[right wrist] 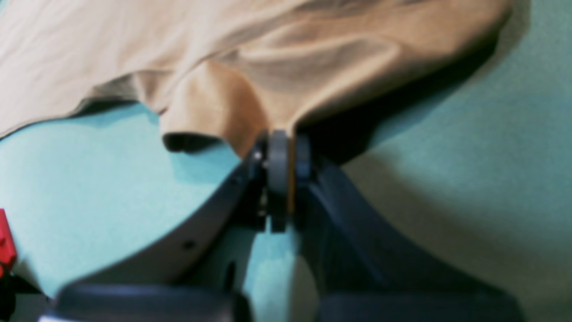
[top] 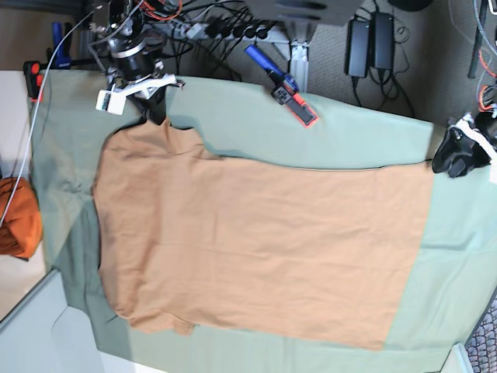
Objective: Fold the T-shirt properly
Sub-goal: 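Move the left gripper to the hem corner on the same edge and grasp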
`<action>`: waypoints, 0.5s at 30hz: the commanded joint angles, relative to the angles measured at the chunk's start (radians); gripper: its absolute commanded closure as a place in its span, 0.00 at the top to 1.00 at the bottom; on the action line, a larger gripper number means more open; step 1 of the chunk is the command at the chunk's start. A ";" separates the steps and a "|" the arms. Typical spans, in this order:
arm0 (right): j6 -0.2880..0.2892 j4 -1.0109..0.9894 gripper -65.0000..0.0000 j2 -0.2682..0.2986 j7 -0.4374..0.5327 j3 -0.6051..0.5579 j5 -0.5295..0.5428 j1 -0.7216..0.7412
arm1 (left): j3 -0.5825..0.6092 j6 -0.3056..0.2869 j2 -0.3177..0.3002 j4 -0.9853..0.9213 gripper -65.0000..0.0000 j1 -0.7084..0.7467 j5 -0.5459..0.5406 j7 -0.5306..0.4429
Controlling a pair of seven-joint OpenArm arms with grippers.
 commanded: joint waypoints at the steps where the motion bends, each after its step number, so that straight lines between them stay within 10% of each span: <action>1: 0.008 0.008 0.00 0.006 -0.015 0.001 -0.011 -0.004 | -0.006 -0.010 -0.014 -0.024 0.56 -0.022 -0.020 -0.019; 15: 0.008 0.008 0.00 0.006 -0.015 0.001 -0.011 -0.004 | 0.175 -0.010 0.028 -0.130 0.56 -0.073 -0.014 -0.008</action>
